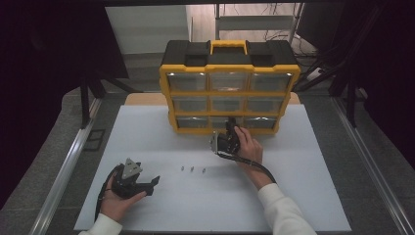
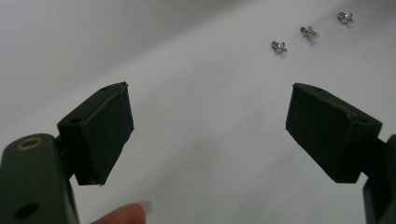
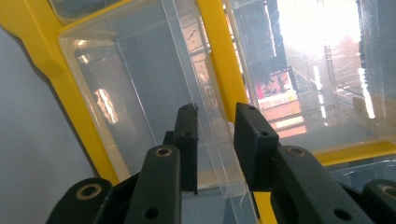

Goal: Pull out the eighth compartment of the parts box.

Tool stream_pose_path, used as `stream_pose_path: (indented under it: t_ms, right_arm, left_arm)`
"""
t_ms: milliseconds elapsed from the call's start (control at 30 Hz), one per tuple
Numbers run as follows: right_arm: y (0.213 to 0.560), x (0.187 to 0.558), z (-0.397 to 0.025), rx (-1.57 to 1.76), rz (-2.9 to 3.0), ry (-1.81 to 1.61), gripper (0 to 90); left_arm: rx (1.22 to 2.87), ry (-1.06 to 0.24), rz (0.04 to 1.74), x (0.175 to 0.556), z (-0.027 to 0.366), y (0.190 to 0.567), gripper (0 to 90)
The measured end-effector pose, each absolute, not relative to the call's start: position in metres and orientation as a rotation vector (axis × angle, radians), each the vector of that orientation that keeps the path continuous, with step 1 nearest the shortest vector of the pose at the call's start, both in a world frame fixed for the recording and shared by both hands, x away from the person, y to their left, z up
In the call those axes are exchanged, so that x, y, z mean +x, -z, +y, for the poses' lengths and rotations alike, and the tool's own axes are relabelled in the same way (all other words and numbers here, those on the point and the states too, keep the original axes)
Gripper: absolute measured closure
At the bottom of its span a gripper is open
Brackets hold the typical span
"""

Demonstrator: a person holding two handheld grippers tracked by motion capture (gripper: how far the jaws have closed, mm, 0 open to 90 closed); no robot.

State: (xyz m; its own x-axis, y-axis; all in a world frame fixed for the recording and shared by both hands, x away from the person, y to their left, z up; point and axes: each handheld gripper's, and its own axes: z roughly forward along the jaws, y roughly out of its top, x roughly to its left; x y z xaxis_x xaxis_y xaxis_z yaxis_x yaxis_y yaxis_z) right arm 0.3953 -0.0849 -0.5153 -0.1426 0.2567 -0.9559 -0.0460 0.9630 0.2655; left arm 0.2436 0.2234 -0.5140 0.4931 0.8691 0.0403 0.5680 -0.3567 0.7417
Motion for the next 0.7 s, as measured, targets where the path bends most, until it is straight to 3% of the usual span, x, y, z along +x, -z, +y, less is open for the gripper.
stream_pose_path:
  t_ms: [700]
  right_arm:
    - [0.5162,0.3871,-0.0858,0.150,1.682,-0.277,70.5]
  left_arm:
    - [2.069,-0.572,1.167,0.2448,0.2219,0.5137,15.4]
